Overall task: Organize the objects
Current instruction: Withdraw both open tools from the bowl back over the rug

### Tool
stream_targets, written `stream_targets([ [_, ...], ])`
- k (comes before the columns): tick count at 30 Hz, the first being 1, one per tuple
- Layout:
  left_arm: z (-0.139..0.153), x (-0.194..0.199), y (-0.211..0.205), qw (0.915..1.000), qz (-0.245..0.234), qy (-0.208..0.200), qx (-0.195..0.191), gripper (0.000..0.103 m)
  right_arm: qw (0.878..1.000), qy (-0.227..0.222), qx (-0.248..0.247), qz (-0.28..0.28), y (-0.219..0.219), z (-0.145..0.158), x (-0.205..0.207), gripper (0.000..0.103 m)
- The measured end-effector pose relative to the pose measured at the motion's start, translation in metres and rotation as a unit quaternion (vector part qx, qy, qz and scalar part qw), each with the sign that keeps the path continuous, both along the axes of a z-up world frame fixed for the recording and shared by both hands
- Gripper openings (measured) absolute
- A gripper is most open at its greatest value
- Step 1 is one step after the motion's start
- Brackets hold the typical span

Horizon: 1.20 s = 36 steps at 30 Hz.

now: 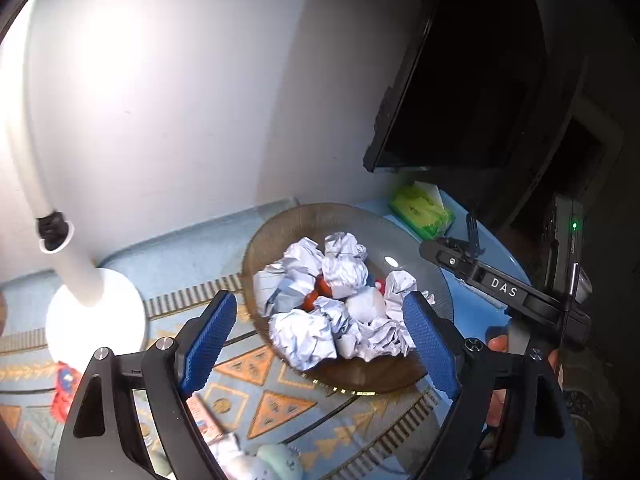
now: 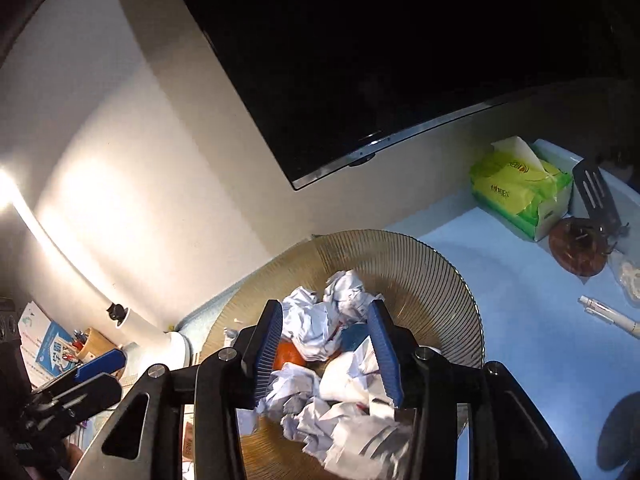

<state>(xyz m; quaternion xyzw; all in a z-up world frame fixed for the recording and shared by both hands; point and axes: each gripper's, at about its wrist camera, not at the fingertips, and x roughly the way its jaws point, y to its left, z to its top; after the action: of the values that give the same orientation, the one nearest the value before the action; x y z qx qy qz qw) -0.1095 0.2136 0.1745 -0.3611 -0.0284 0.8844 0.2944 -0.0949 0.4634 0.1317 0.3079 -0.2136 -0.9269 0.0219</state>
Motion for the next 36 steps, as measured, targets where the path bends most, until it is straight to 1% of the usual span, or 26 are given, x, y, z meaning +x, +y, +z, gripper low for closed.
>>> stream_targets([
  [1, 0.008, 0.011, -0.013, 0.9999, 0.011, 0.009, 0.000, 0.084, 1.000, 0.004, -0.003, 0.008, -0.004, 0.004, 0.008, 0.043],
  [3, 0.022, 0.035, -0.041, 0.9990, 0.035, 0.027, -0.001, 0.084, 1.000, 0.008, -0.006, 0.025, -0.015, 0.013, 0.028, 0.050],
  [4, 0.029, 0.046, -0.055, 0.9983, 0.046, 0.035, -0.004, 0.084, 0.999, 0.011, -0.006, 0.033, -0.020, 0.018, 0.038, 0.059],
  [5, 0.035, 0.058, -0.069, 0.9972, 0.059, 0.044, -0.008, 0.084, 0.999, 0.016, -0.006, 0.038, -0.026, 0.023, 0.051, 0.064],
  [7, 0.047, 0.083, -0.096, 0.9948, 0.082, 0.060, -0.013, 0.085, 0.998, 0.032, -0.008, 0.058, -0.040, 0.031, 0.074, 0.065],
  [9, 0.056, 0.105, -0.119, 0.9925, 0.097, 0.071, -0.020, 0.092, 0.996, 0.040, -0.005, 0.083, -0.057, 0.038, 0.095, 0.066],
  [10, 0.061, 0.117, -0.131, 0.9909, 0.105, 0.080, -0.024, 0.100, 0.995, 0.041, 0.001, 0.092, -0.066, 0.038, 0.104, 0.066],
  [11, 0.066, 0.129, -0.144, 0.9887, 0.116, 0.091, -0.026, 0.102, 0.994, 0.041, 0.007, 0.101, -0.076, 0.036, 0.111, 0.068],
  [12, 0.069, 0.140, -0.156, 0.9865, 0.126, 0.101, -0.028, 0.102, 0.993, 0.039, 0.013, 0.111, -0.087, 0.033, 0.118, 0.070],
  [14, 0.072, 0.159, -0.176, 0.9827, 0.140, 0.116, -0.035, 0.102, 0.991, 0.032, 0.024, 0.129, -0.109, 0.021, 0.127, 0.088],
  [16, 0.069, 0.174, -0.197, 0.9760, 0.171, 0.129, -0.040, 0.102, 0.990, 0.034, 0.027, 0.138, -0.126, 0.005, 0.135, 0.088],
  [17, 0.063, 0.180, -0.207, 0.9727, 0.186, 0.132, -0.041, 0.102, 0.989, 0.034, 0.025, 0.143, -0.132, -0.005, 0.136, 0.088],
  [19, 0.043, 0.185, -0.225, 0.9673, 0.214, 0.127, -0.048, 0.102, 0.988, 0.039, 0.024, 0.147, -0.145, -0.025, 0.138, 0.088],
  [22, -0.012, 0.182, -0.244, 0.9544, 0.267, 0.107, -0.081, 0.102, 0.989, 0.030, 0.035, 0.142, -0.156, -0.055, 0.134, 0.088],
  [24, -0.055, 0.174, -0.251, 0.9475, 0.289, 0.083, -0.109, 0.102, 0.988, 0.020, 0.036, 0.146, -0.161, -0.069, 0.131, 0.088],
  [26, -0.093, 0.168, -0.253, 0.9451, 0.296, 0.061, -0.124, 0.102, 0.988, 0.012, 0.038, 0.149, -0.164, -0.079, 0.128, 0.088],
  [28, -0.121, 0.162, -0.256, 0.9462, 0.299, 0.037, -0.117, 0.102, 0.988, 0.005, 0.053, 0.142, -0.167, -0.088, 0.125, 0.088],
  [29, -0.131, 0.159, -0.260, 0.9471, 0.302, 0.027, -0.105, 0.102, 0.988, -0.003, 0.055, 0.143, -0.167, -0.091, 0.123, 0.088],
  [30, -0.137, 0.156, -0.263, 0.9464, 0.308, 0.013, -0.097, 0.102, 0.988, -0.001, 0.052, 0.145, -0.167, -0.091, 0.122, 0.088],
  [31, -0.137, 0.154, -0.266, 0.9464, 0.309, 0.007, -0.094, 0.101, 0.988, 0.002, 0.054, 0.146, -0.168, -0.091, 0.123, 0.089],
  [32, -0.133, 0.158, -0.269, 0.9459, 0.314, 0.020, -0.080, 0.102, 0.987, -0.001, 0.057, 0.150, -0.169, -0.093, 0.122, 0.090],
  [33, -0.132, 0.162, -0.273, 0.9431, 0.324, 0.030, -0.067, 0.102, 0.986, -0.007, 0.058, 0.156, -0.171, -0.094, 0.120, 0.090],
  [34, -0.133, 0.164, -0.276, 0.9410, 0.332, 0.028, -0.060, 0.102, 0.985, -0.012, 0.060, 0.160, -0.173, -0.096, 0.117, 0.090],
  [36, -0.136, 0.164, -0.280, 0.9442, 0.326, 0.011, -0.044, 0.102, 0.985, -0.015, 0.070, 0.160, -0.176, -0.096, 0.116, 0.090],
])
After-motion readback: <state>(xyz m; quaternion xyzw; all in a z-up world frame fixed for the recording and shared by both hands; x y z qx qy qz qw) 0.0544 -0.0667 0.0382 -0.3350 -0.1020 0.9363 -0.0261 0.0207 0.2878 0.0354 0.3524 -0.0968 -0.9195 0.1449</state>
